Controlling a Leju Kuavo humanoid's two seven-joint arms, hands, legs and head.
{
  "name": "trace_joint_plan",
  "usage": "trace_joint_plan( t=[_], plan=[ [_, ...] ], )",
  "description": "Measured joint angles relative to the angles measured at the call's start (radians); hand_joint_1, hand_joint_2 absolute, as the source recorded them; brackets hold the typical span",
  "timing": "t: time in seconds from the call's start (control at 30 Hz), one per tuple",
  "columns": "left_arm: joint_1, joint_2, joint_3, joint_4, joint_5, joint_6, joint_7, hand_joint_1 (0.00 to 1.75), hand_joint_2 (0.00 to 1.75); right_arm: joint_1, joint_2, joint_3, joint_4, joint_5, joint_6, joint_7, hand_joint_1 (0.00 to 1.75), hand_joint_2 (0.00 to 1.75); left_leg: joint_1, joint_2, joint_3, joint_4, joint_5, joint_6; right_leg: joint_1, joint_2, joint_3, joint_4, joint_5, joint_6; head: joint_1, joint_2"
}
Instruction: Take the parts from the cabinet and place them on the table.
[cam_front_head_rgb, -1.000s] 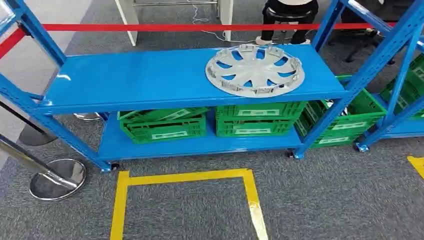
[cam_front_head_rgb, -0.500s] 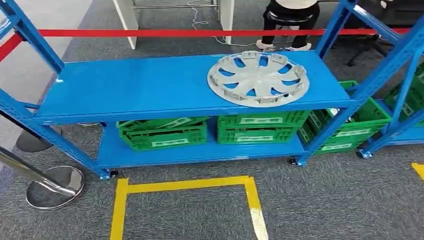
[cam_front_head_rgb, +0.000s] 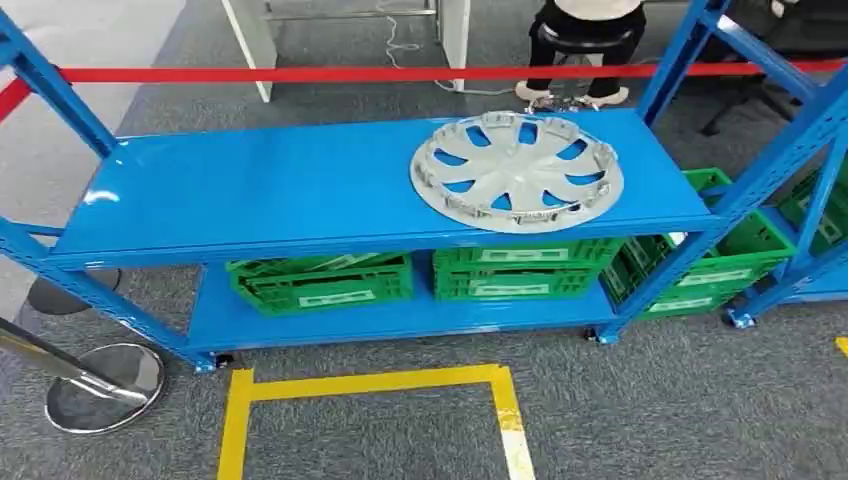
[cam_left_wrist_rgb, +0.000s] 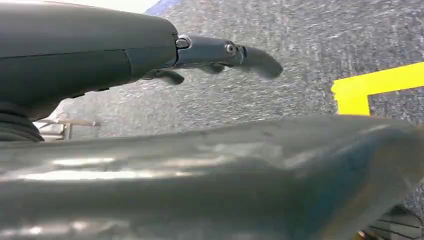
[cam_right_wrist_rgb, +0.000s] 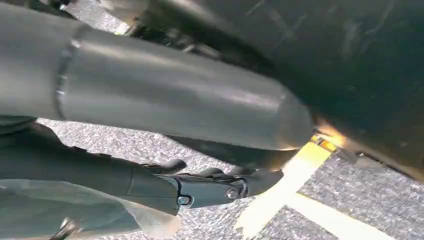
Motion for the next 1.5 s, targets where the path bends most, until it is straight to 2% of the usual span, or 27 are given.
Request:
trace_joint_plan(
  t=[0.07, 0.17, 0.2, 0.23, 0.27, 0.33, 0.37, 0.43, 0.5, 0.57, 0.6, 0.67, 0.7, 0.73, 0.77, 0.87, 0.93, 1.0, 1.07, 1.1, 1.2, 1.23, 1.3, 1.37, 1.4, 1.43, 1.5],
  plan=[
    [-0.001, 0.001, 0.0, -0.001, 0.0, 0.001, 0.0, 0.0, 0.0, 0.001, 0.001, 0.0, -0.001, -0.001, 0.0, 0.0, 0.0, 0.0, 0.001, 0.001, 0.002, 0.03, -0.023, -0.012, -0.009, -0.003, 0.024, -0.013, -0.007, -0.013, -0.008, 0.0],
    [-0.002, 0.001, 0.0, -0.001, 0.0, 0.001, 0.001, 0.0, 0.0, -0.005, 0.002, 0.0, 0.0, -0.002, 0.005, -0.001, 0.0, 0.0, 0.003, 0.001, -0.124, 0.249, -0.098, -0.021, -0.008, -0.006, 0.041, -0.015, -0.022, -0.023, -0.01, 0.0],
    [0.0, 0.001, 0.0, -0.001, 0.0, 0.001, 0.003, 0.0, 0.0, -0.003, 0.002, 0.0, -0.001, -0.002, 0.005, 0.0, 0.0, 0.0, 0.003, 0.001, -0.175, 0.32, -0.107, -0.022, -0.008, -0.005, 0.051, -0.016, -0.031, -0.023, -0.01, 0.0],
    [0.003, 0.001, 0.001, -0.001, 0.0, 0.001, 0.005, 0.0, 0.0, -0.002, 0.002, 0.0, 0.0, -0.002, 0.006, 0.0, 0.0, 0.0, 0.003, 0.001, -0.195, 0.326, -0.081, -0.021, -0.007, -0.003, 0.061, -0.016, -0.037, -0.023, -0.01, 0.0],
    [0.006, 0.001, 0.002, -0.001, 0.0, 0.001, 0.007, 0.0, 0.0, -0.001, 0.002, 0.0, 0.0, -0.002, 0.006, 0.0, 0.0, 0.0, 0.003, 0.001, -0.192, 0.29, -0.033, -0.018, -0.007, 0.0, 0.072, -0.016, -0.045, -0.022, -0.01, 0.0],
    [0.006, 0.002, 0.006, -0.001, 0.0, 0.002, 0.01, 0.0, 0.0, -0.001, 0.002, 0.0, 0.0, -0.002, 0.008, 0.0, 0.0, 0.0, 0.0, 0.001, -0.148, 0.126, 0.096, -0.005, -0.006, 0.002, 0.1, -0.016, -0.062, -0.019, -0.01, 0.0],
    [0.008, 0.003, 0.007, -0.001, 0.0, 0.002, 0.012, 0.0, 0.0, 0.001, 0.003, 0.0, 0.0, -0.002, 0.009, 0.0, 0.0, 0.0, -0.004, 0.001, -0.126, 0.074, 0.116, 0.003, -0.007, 0.001, 0.093, -0.02, -0.071, -0.014, -0.01, 0.0],
    [0.004, 0.004, 0.009, -0.001, 0.0, 0.003, 0.012, 0.0, 0.0, -0.003, 0.005, 0.0, 0.0, -0.002, 0.01, 0.001, 0.0, 0.0, -0.011, 0.003, -0.111, 0.036, 0.086, 0.009, -0.004, 0.002, 0.095, -0.02, -0.078, -0.002, -0.009, 0.0],
    [0.005, 0.004, 0.009, -0.001, 0.0, 0.005, 0.013, 0.0, 0.0, -0.004, 0.006, 0.0, 0.0, -0.003, 0.011, 0.001, 0.0, 0.0, -0.013, 0.001, -0.112, 0.037, 0.084, 0.014, -0.006, -0.003, 0.102, -0.035, -0.077, 0.008, -0.007, 0.0],
    [0.009, 0.003, 0.01, -0.001, -0.003, 0.006, 0.015, 0.0, 0.0, -0.006, 0.006, -0.001, -0.001, -0.003, 0.012, 0.001, 0.0, 0.0, -0.001, 0.001, -0.09, 0.014, 0.087, 0.024, -0.003, -0.002, 0.11, -0.026, -0.09, 0.018, -0.007, 0.0],
    [0.009, 0.004, 0.01, -0.001, -0.004, 0.008, 0.015, 0.0, 0.0, -0.007, 0.006, -0.001, -0.001, -0.004, 0.012, 0.001, 0.0, 0.0, 0.001, 0.002, -0.084, 0.009, 0.084, 0.029, -0.003, -0.003, 0.086, 0.018, -0.112, 0.021, -0.004, 0.0],
    [0.003, 0.002, 0.01, -0.001, -0.006, 0.006, 0.014, 0.0, 0.0, -0.007, 0.006, 0.0, -0.001, -0.005, 0.012, 0.001, 0.0, 0.0, 0.001, 0.002, -0.078, 0.009, 0.076, 0.035, -0.007, -0.003, -0.015, 0.178, -0.171, 0.028, -0.003, 0.0],
    [0.003, 0.001, 0.011, -0.001, -0.006, 0.006, 0.014, 0.0, 0.0, -0.007, 0.006, -0.001, -0.001, -0.005, 0.012, 0.002, 0.0, 0.0, 0.001, 0.002, -0.074, 0.009, 0.07, 0.035, -0.007, -0.003, -0.067, 0.249, -0.185, 0.03, -0.002, 0.0],
    [0.003, 0.001, 0.011, -0.001, -0.006, 0.006, 0.014, 0.0, 0.0, -0.007, 0.006, -0.001, -0.001, -0.006, 0.012, 0.002, 0.0, 0.0, 0.001, 0.002, -0.066, 0.009, 0.063, 0.035, -0.006, -0.003, -0.1, 0.281, -0.174, 0.031, -0.002, 0.0],
    [0.005, 0.001, 0.011, -0.001, -0.006, 0.006, 0.014, 0.0, 0.0, -0.008, 0.006, -0.001, -0.001, -0.006, 0.012, 0.002, 0.0, 0.0, 0.001, 0.002, -0.054, 0.009, 0.055, 0.034, -0.006, -0.003, -0.105, 0.259, -0.133, 0.031, -0.003, 0.0],
    [0.007, 0.0, 0.011, -0.001, -0.01, 0.002, 0.012, 0.0, 0.0, -0.007, 0.006, -0.001, -0.001, -0.009, 0.021, 0.013, 0.0, 0.0, 0.001, 0.001, -0.016, 0.009, 0.026, 0.028, -0.006, -0.004, -0.033, 0.029, 0.04, 0.021, -0.002, 0.0],
    [0.004, 0.0, 0.011, -0.001, -0.014, 0.001, 0.011, 0.0, 0.0, -0.009, 0.006, -0.002, 0.0, -0.01, 0.031, 0.018, 0.0, 0.0, -0.004, -0.001, -0.014, 0.011, 0.012, 0.014, 0.0, -0.004, -0.004, -0.004, 0.018, 0.007, -0.002, 0.0],
    [0.0, 0.0, 0.011, -0.001, -0.016, 0.0, 0.012, 0.0, 0.0, -0.007, 0.006, -0.003, 0.0, -0.012, 0.036, 0.02, 0.0, 0.0, -0.002, 0.001, -0.008, -0.001, 0.012, 0.007, 0.003, 0.0, -0.006, -0.001, 0.013, -0.002, -0.006, 0.0],
    [-0.005, 0.001, 0.011, -0.001, -0.016, 0.001, 0.012, 0.0, 0.0, -0.008, 0.008, -0.003, 0.0, -0.013, 0.041, 0.025, 0.0, 0.0, -0.002, 0.002, 0.007, 0.001, -0.003, -0.005, -0.008, -0.001, 0.013, -0.016, 0.01, -0.013, -0.005, 0.0],
    [-0.005, 0.001, 0.011, -0.001, -0.017, 0.002, 0.012, 0.0, 0.0, -0.009, 0.008, -0.005, 0.0, -0.013, 0.042, 0.028, 0.0, 0.0, -0.002, 0.002, -0.007, 0.041, -0.019, -0.01, -0.007, -0.004, 0.024, -0.021, 0.004, -0.022, -0.013, 0.0],
    [-0.005, 0.001, 0.011, -0.001, -0.018, 0.001, 0.015, 0.0, 0.0, -0.009, 0.008, -0.008, 0.0, -0.014, 0.052, 0.036, 0.0, 0.0, 0.002, 0.002, -0.146, 0.275, -0.101, -0.021, -0.007, -0.006, 0.041, -0.022, -0.012, -0.03, -0.015, 0.0],
    [-0.002, 0.0, 0.011, -0.001, -0.018, -0.001, 0.014, 0.0, 0.0, -0.008, 0.008, -0.009, 0.0, -0.014, 0.052, 0.037, 0.0, 0.0, 0.003, 0.002, -0.183, 0.323, -0.101, -0.022, -0.007, -0.005, 0.048, -0.022, -0.018, -0.03, -0.015, 0.0],
    [0.003, 0.0, 0.013, -0.001, -0.014, -0.008, 0.018, 0.0, 0.0, -0.007, 0.008, -0.013, 0.0, -0.014, 0.052, 0.038, 0.0, 0.0, 0.003, 0.002, -0.187, 0.269, -0.019, -0.019, -0.007, 0.001, 0.069, -0.021, -0.03, -0.028, -0.015, 0.0],
    [0.001, 0.0, 0.014, -0.001, -0.013, -0.01, 0.03, 0.0, 0.0, -0.008, 0.008, -0.014, 0.0, -0.014, 0.05, 0.043, 0.0, 0.0, 0.002, 0.002, -0.137, 0.1, 0.104, -0.008, -0.006, 0.003, 0.092, -0.022, -0.044, -0.023, -0.016, 0.0],
    [0.002, 0.001, 0.015, -0.001, -0.008, -0.013, 0.039, 0.0, 0.0, -0.007, 0.008, -0.015, 0.0, -0.015, 0.047, 0.049, 0.0, 0.0, -0.001, 0.002, -0.12, 0.058, 0.118, -0.002, -0.006, 0.002, 0.084, -0.024, -0.051, -0.019, -0.015, 0.0],
    [0.001, 0.001, 0.018, -0.001, -0.006, -0.014, 0.049, 0.0, 0.0, -0.01, 0.008, -0.018, 0.0, -0.018, 0.043, 0.057, 0.0, 0.0, -0.006, 0.002, -0.111, 0.036, 0.107, 0.002, 0.0, 0.005, 0.086, -0.02, -0.059, -0.009, -0.014, 0.0],
    [-0.004, -0.002, 0.02, -0.001, 0.001, -0.015, 0.052, 0.0, 0.0, -0.01, 0.008, -0.023, 0.0, -0.021, 0.032, 0.068, 0.0, 0.0, -0.007, 0.001, -0.114, 0.031, 0.098, 0.005, -0.002, 0.002, 0.084, -0.028, -0.058, 0.0, -0.012, 0.0]
  ],
)
